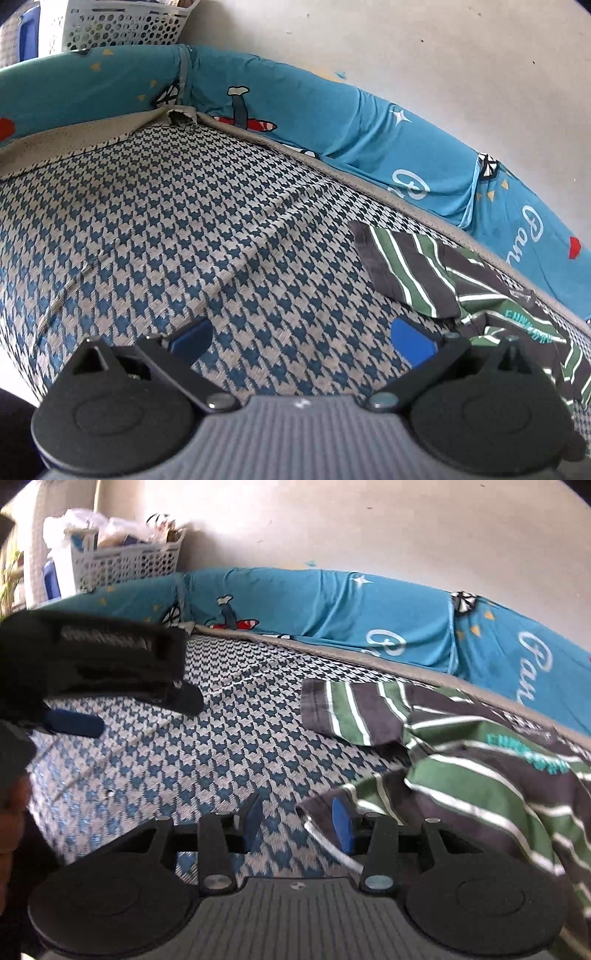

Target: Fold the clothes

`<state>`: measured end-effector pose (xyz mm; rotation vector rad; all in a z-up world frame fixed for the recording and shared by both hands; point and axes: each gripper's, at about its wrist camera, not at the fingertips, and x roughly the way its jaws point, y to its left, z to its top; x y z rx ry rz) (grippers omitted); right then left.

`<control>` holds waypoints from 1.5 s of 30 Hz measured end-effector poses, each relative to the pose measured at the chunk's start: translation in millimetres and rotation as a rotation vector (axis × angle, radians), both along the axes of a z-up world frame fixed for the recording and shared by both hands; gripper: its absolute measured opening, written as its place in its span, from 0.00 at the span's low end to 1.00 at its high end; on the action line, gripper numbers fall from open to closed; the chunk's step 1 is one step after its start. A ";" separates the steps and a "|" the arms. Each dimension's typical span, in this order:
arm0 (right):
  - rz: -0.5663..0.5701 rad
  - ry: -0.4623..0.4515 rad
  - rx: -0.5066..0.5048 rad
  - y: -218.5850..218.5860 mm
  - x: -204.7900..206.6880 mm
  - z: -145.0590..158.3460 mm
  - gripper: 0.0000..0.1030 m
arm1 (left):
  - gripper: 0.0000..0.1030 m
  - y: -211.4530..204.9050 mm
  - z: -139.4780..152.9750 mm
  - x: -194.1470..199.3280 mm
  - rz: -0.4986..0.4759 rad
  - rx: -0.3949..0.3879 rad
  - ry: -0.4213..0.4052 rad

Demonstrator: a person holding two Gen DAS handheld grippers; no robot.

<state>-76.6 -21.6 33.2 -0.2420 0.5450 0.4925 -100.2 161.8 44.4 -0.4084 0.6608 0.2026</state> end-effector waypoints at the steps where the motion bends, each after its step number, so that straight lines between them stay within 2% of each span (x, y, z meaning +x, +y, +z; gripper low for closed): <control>1: -0.008 -0.005 -0.026 3.9 4.0 -3.7 0.40 | 1.00 0.6 -0.2 0.4 0.002 -0.004 0.000; 5: -0.038 -0.004 -0.098 10.0 17.8 -18.4 0.40 | 1.00 2.7 -0.9 2.0 0.007 -0.019 0.002; 7: -0.037 0.010 -0.088 8.1 21.6 -23.8 0.37 | 1.00 1.3 -0.7 3.1 0.003 -0.021 0.004; 10: -0.038 0.015 -0.042 2.4 23.7 -27.0 0.28 | 1.00 -1.3 -0.6 4.5 -0.002 -0.018 0.006; 12: -0.037 0.018 -0.038 1.0 25.3 -26.4 0.17 | 1.00 -2.9 -0.3 5.0 -0.005 -0.014 0.005; 15: -0.037 0.044 -0.010 -3.6 25.4 -19.8 0.09 | 1.00 -4.1 3.3 4.1 0.000 0.003 -0.013; 19: 0.014 0.088 0.084 -11.3 12.4 -2.4 0.09 | 1.00 -3.8 9.9 0.7 0.018 0.038 -0.045; 23: 0.147 0.102 0.120 -9.3 -24.6 13.5 0.09 | 1.00 -0.1 15.0 -4.4 0.041 0.052 -0.068; 27: 0.231 0.118 0.144 -11.0 -59.3 22.8 0.09 | 1.00 0.4 18.3 -9.3 0.048 0.066 -0.086; 30: 0.281 0.136 0.148 -9.2 -75.0 21.3 0.09 | 1.00 -2.9 18.0 -11.8 0.015 0.068 -0.086; 32: 0.288 0.138 0.122 -7.7 -84.2 16.6 0.10 | 1.00 -6.7 15.6 -11.6 -0.028 0.059 -0.077; 34: 0.288 0.164 0.132 -10.0 -88.6 12.1 0.15 | 1.00 -11.4 13.2 -10.9 -0.072 0.054 -0.069; 37: 0.288 0.198 0.158 -14.5 -95.0 7.7 0.16 | 1.00 -23.3 11.6 -11.0 -0.130 0.074 -0.073; 38: 0.290 0.200 0.167 -15.8 -98.1 8.6 0.21 | 1.00 -27.5 11.2 -11.0 -0.150 0.081 -0.076; 42: 0.233 0.148 0.141 -24.1 -110.9 12.0 0.24 | 1.00 -43.3 9.6 -13.6 -0.227 0.100 -0.084; 45: 0.144 0.127 0.146 -43.4 -115.8 14.7 0.26 | 1.00 -53.4 7.8 -14.6 -0.272 0.117 -0.082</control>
